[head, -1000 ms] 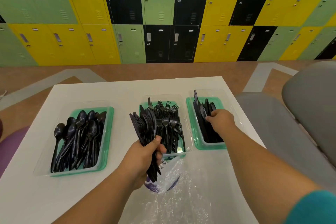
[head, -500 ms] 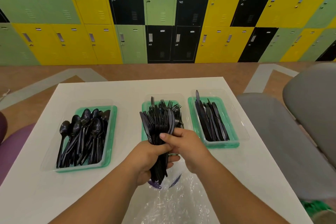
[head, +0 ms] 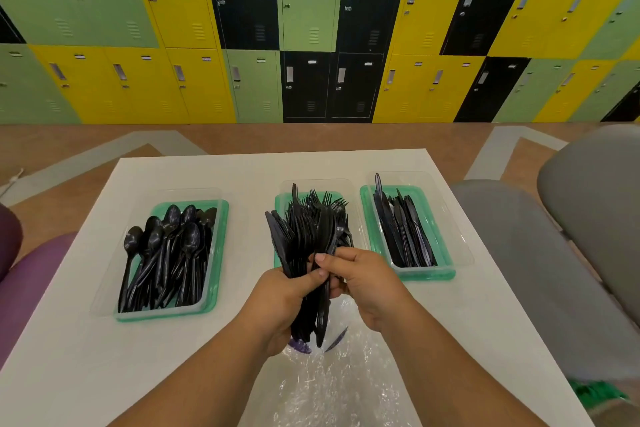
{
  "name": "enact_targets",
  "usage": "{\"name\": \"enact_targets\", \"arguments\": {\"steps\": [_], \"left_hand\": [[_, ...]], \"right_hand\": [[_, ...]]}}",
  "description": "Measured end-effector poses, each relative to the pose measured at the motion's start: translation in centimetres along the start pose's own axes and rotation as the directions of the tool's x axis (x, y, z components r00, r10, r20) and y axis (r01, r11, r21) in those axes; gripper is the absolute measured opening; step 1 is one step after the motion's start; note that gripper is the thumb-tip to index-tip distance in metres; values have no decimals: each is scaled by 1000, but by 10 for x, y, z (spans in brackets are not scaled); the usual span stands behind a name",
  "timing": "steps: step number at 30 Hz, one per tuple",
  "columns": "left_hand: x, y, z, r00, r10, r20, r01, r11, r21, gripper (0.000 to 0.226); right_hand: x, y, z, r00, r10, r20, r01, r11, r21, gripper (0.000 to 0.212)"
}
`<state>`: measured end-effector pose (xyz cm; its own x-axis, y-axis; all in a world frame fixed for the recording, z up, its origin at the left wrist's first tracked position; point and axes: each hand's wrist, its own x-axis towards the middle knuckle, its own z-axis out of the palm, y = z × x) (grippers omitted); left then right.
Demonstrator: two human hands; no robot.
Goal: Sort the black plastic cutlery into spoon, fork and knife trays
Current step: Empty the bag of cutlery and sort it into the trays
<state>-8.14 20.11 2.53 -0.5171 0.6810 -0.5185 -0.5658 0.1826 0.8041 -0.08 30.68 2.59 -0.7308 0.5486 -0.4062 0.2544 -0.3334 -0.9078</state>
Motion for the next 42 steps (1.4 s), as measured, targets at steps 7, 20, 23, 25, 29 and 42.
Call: {"name": "enact_targets", "arguments": {"steps": [7,20,23,25,29,42], "left_hand": [[6,1,-2,1000,7,-21,-7,1000,-8,19],[11,3,-14,998,-57,-1,57,998,2,25],[12,3,-16,997,-71,16,72,993,-90,12],[11,2,-17,998,-49,38,53,992,-119,5],[10,2,-15,999,-33,35,37,993,-113,9],[0,5,-6,999,-43,8,43,999,5,17]], "right_hand": [[5,-16,-12,989,-8,-145,9,1000,8,12],[95,-27,-131,829,-213,-517,-204,745,-636,26],[101,-20,-134,847,-163,-505,-296,646,-704,26],[101,-18,-133,850,-135,-510,-335,609,-719,15],[93,-19,-122,782,-306,-543,-241,654,-717,36],[-1,-10,26,1000,-10,-27,7,991,-133,6]]}}
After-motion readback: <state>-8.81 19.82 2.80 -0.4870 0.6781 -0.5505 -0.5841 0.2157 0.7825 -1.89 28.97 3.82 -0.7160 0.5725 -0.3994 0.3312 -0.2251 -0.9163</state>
